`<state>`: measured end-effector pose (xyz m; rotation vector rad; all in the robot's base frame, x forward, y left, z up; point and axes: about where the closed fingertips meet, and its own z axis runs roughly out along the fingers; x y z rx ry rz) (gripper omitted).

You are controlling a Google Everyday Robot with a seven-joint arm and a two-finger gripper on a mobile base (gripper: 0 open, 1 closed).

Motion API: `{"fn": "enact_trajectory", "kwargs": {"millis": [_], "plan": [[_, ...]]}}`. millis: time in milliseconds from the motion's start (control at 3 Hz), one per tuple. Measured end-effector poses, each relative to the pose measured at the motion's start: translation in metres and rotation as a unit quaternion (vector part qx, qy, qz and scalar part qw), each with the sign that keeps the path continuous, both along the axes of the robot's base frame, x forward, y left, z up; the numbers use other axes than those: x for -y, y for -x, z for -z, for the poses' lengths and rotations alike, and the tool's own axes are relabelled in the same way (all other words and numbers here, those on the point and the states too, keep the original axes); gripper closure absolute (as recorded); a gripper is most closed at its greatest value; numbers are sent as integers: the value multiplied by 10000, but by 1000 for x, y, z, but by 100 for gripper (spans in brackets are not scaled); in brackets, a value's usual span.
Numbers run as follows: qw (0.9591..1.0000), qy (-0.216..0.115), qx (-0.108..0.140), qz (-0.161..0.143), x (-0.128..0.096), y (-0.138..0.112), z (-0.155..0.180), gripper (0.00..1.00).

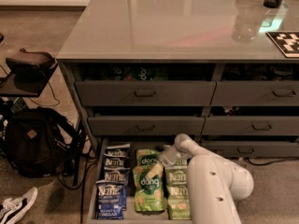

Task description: Pick green rice chip bag from bottom drawer and place on counter

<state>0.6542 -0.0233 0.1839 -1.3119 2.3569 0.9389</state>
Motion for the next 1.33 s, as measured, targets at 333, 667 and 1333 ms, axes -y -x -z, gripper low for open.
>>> {"fn": "enact_trajectory", "kwargs": {"millis": [333,667,1333], "plan": [[9997,27,-232,-88,-5,3,11,0],[9990,-51,-420,-130,-14,7,12,0],[9984,-166,-463,283,-4,6,-10,0]]}}
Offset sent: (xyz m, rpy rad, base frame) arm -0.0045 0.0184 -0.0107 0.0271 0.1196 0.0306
